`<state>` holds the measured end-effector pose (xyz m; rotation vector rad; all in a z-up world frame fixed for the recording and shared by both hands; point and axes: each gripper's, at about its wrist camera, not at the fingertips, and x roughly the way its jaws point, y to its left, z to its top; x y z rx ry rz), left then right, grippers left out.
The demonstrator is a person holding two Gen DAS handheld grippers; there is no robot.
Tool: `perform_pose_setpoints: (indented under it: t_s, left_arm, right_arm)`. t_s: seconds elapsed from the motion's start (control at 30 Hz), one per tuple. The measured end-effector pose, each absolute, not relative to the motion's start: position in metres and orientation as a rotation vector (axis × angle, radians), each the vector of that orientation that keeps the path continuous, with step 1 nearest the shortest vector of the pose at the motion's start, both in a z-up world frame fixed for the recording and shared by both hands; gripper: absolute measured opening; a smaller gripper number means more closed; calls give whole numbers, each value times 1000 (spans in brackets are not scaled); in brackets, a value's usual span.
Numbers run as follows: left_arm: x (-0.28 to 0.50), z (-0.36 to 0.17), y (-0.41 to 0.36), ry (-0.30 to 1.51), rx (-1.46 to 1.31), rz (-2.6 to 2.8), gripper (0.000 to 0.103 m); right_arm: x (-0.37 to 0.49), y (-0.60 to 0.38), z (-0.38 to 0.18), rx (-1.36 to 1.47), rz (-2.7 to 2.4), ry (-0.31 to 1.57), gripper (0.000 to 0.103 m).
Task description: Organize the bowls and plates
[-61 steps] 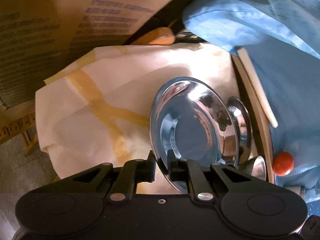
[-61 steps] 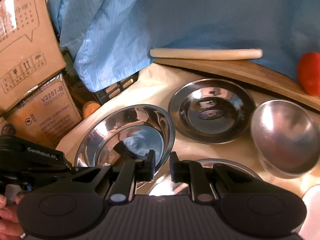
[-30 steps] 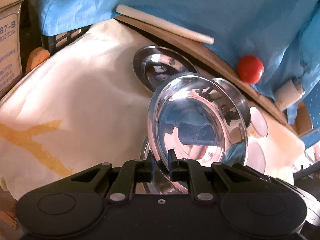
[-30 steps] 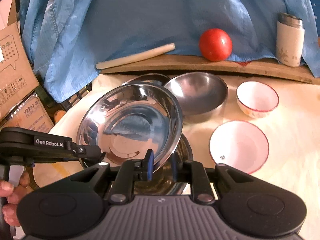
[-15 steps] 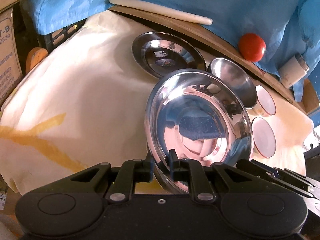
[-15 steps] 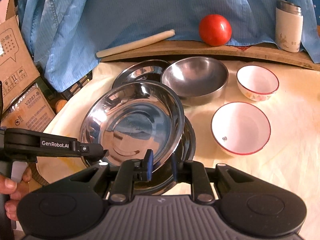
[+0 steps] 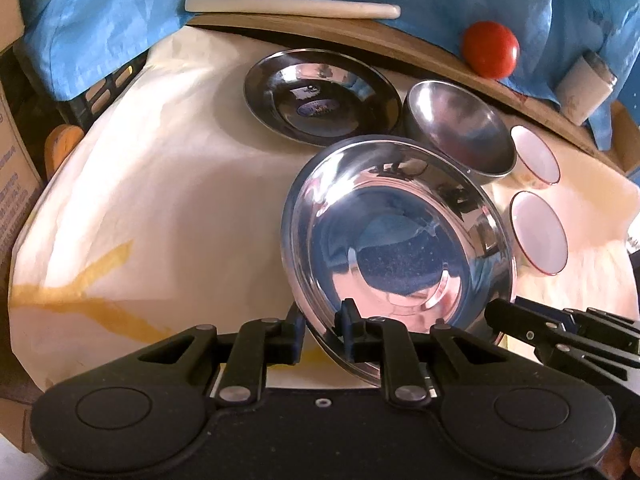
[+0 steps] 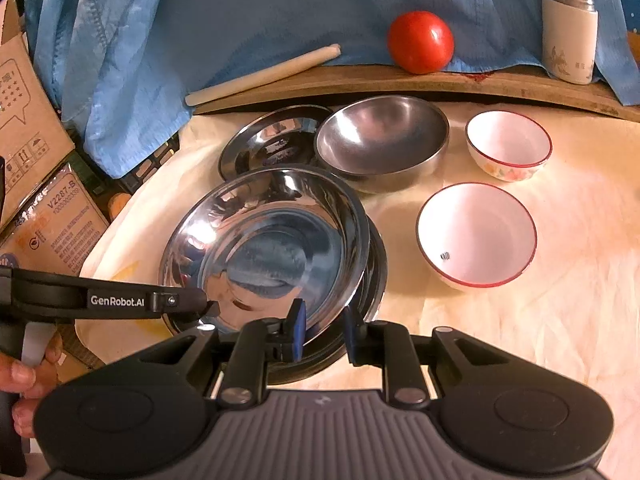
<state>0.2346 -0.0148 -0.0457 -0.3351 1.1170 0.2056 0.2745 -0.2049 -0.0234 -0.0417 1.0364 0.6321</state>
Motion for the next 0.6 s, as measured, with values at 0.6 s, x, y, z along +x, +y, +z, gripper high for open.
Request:
perform_pose_setpoints:
  t_s: [0.6]
  left_arm:
    - [244,-50,-20,1169,-265,197,22]
  right_arm:
    - [279,-202,-23,-68,594,1072,23]
